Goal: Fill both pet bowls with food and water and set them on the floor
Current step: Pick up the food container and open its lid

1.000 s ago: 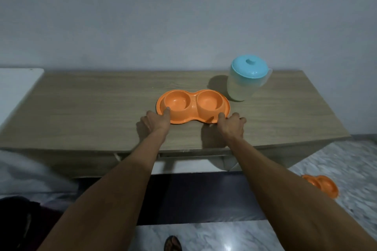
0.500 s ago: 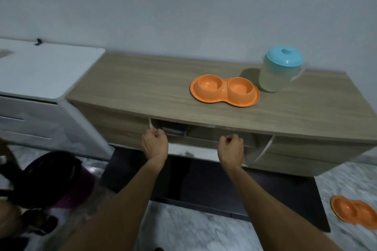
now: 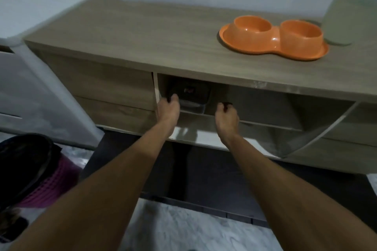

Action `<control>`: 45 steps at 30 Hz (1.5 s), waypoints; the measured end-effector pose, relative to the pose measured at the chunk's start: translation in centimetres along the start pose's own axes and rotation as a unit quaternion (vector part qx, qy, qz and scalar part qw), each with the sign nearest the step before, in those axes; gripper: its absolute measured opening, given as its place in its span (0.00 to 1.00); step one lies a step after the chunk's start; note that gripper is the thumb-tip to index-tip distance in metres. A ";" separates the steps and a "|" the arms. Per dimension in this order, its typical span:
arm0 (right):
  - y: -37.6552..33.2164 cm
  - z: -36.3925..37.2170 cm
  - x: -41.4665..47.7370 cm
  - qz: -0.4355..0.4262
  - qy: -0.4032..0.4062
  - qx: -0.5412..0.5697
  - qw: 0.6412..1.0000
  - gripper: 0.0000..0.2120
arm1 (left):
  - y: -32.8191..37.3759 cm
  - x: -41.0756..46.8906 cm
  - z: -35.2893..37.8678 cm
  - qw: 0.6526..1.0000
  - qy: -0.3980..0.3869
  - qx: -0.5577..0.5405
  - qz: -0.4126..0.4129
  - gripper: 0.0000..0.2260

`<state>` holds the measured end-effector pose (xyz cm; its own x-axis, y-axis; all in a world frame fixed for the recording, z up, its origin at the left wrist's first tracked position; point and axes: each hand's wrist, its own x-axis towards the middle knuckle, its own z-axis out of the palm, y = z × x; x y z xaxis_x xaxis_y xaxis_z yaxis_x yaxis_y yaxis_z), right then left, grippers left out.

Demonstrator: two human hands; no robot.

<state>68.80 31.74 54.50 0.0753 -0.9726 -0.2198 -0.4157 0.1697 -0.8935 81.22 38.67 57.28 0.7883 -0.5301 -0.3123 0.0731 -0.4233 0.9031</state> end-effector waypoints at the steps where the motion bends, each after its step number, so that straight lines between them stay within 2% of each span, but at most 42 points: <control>1: 0.0 0.7 0.8 0.004 0.005 0.009 1.000 0.17 | -0.4 0.9 0.6 1.000 -0.006 -0.002 -0.001 0.23; 4: 0.2 2.3 2.9 0.014 0.003 0.021 1.000 0.17 | -1.3 2.9 2.2 1.000 -0.011 -0.018 -0.002 0.23; 12: 0.8 4.8 4.8 0.037 -0.019 0.035 0.999 0.21 | -3.1 5.2 4.5 0.998 0.040 -0.056 -0.013 0.22; 16: 1.1 5.0 4.9 0.026 -0.016 0.044 0.999 0.19 | -3.5 5.2 5.1 0.997 0.061 -0.051 -0.003 0.20; 23: 0.8 2.9 1.9 0.026 -0.001 0.070 0.997 0.17 | -3.8 2.8 3.8 0.996 0.042 -0.074 0.016 0.21; 25: 0.1 2.3 0.2 0.026 0.000 0.074 0.997 0.15 | -3.5 1.3 3.1 0.995 0.047 -0.085 0.010 0.17; 27: -1.2 1.4 -1.9 0.036 0.003 0.073 0.997 0.15 | -2.8 -0.7 1.9 0.994 0.055 -0.095 -0.004 0.15; 35: -7.5 -3.1 -13.2 0.101 -0.013 0.061 0.993 0.17 | 3.4 -12.4 -6.3 0.992 0.082 -0.066 -0.065 0.16; 40: -13.1 -5.0 -18.1 0.115 0.004 0.082 0.990 0.14 | 7.8 -15.4 -11.2 0.994 0.065 -0.050 -0.066 0.15; 45: -18.5 -5.5 -19.4 0.095 0.042 0.093 0.990 0.13 | 12.3 -14.8 -13.9 0.998 0.044 -0.047 -0.024 0.14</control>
<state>70.10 46.60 77.47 -0.0678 -0.9291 -0.3636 -0.2409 0.3689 -0.8977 78.95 51.46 77.09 0.8330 -0.4422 -0.3325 0.1664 -0.3730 0.9128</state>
